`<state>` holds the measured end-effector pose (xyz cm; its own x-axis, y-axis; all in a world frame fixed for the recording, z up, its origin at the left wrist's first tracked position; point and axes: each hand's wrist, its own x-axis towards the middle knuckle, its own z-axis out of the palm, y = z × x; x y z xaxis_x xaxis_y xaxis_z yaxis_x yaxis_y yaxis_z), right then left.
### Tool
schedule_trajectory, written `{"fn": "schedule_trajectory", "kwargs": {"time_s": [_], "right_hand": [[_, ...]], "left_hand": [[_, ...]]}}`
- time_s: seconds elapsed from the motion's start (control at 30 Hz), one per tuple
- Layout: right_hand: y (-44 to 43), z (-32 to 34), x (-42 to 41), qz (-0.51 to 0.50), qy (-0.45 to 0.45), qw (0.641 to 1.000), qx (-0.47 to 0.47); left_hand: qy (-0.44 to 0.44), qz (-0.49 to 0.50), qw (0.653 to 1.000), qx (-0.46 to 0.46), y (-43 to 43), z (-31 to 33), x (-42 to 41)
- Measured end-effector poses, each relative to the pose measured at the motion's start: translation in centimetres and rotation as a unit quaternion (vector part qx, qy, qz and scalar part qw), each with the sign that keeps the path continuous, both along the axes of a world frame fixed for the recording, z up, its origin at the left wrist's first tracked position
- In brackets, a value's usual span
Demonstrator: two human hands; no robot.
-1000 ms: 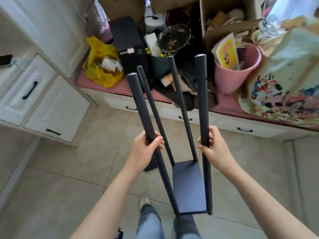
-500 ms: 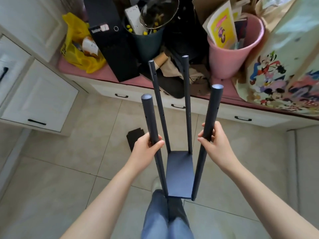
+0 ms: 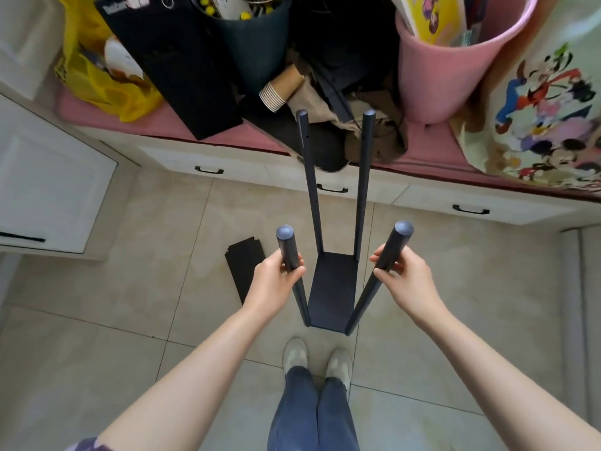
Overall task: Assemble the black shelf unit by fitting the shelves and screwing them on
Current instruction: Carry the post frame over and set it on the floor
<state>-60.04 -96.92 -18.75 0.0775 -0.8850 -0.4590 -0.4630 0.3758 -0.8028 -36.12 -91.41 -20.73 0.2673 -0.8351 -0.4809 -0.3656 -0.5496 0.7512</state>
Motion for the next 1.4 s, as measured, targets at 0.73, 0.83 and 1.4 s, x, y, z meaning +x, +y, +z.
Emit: {"fn": "schedule_trajectory", "kwargs": {"time_s": [0.73,0.83,1.4], "right_hand": [[2.3,-10.6,-0.2,-0.088,0.06,0.994,0.036],[4.1,-10.7,-0.8,-0.081,0.052,0.994,0.051],[11.4,-12.4,-2.0,-0.066,0.05,0.994,0.068]], "left_hand": [[-0.03,0.024,0.996,0.08,1.1,-11.2,-3.2],[-0.015,-0.013,0.994,0.104,2.4,-11.4,-2.9],[-0.037,-0.16,0.976,0.143,9.5,-12.7,-2.3]]}}
